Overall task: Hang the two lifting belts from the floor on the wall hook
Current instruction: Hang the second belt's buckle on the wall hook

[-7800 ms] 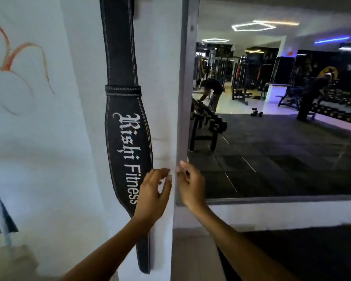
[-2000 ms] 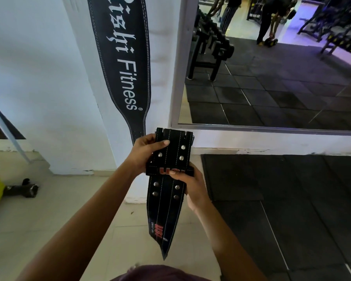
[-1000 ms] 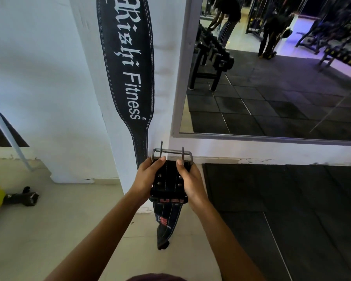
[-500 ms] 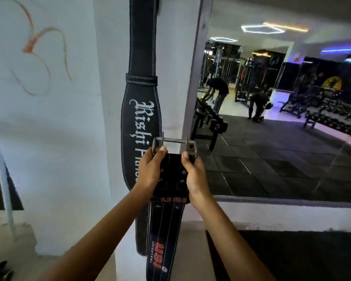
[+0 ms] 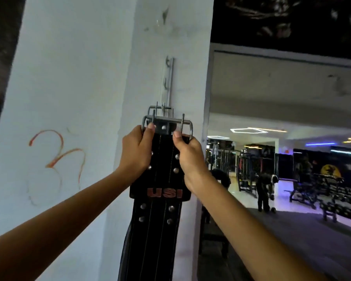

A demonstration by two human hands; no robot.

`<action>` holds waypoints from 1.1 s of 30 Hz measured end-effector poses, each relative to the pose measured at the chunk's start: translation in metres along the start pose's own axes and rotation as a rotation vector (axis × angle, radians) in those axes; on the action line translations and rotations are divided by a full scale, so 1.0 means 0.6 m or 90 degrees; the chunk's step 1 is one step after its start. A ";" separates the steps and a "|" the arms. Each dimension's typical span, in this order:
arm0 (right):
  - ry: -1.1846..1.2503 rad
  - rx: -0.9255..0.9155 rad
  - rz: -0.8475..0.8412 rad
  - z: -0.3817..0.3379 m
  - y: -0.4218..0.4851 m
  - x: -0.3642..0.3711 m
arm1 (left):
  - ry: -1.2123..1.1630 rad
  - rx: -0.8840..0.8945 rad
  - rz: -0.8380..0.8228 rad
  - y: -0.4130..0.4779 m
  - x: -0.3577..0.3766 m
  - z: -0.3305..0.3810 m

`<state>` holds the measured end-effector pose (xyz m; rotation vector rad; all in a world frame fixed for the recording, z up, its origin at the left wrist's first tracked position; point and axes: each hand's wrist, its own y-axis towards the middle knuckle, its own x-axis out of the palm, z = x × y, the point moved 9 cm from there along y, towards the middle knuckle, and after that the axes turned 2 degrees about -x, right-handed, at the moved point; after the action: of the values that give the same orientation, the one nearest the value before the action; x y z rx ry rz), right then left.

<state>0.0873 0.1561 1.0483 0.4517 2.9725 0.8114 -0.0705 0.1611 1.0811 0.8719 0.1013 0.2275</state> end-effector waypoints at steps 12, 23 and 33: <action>-0.068 -0.169 0.052 -0.297 0.255 0.079 | 0.209 0.114 0.122 0.358 -0.001 0.155; -0.200 -0.271 0.072 -0.357 0.304 0.091 | 0.182 -0.014 0.111 0.449 0.011 0.134; -0.387 -0.312 0.128 -0.345 0.324 0.091 | 0.304 0.040 0.078 0.414 -0.001 0.104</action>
<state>0.0662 0.2295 1.3275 0.7965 2.1126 1.1274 -0.0986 0.2689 1.3118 0.8741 0.5030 0.5470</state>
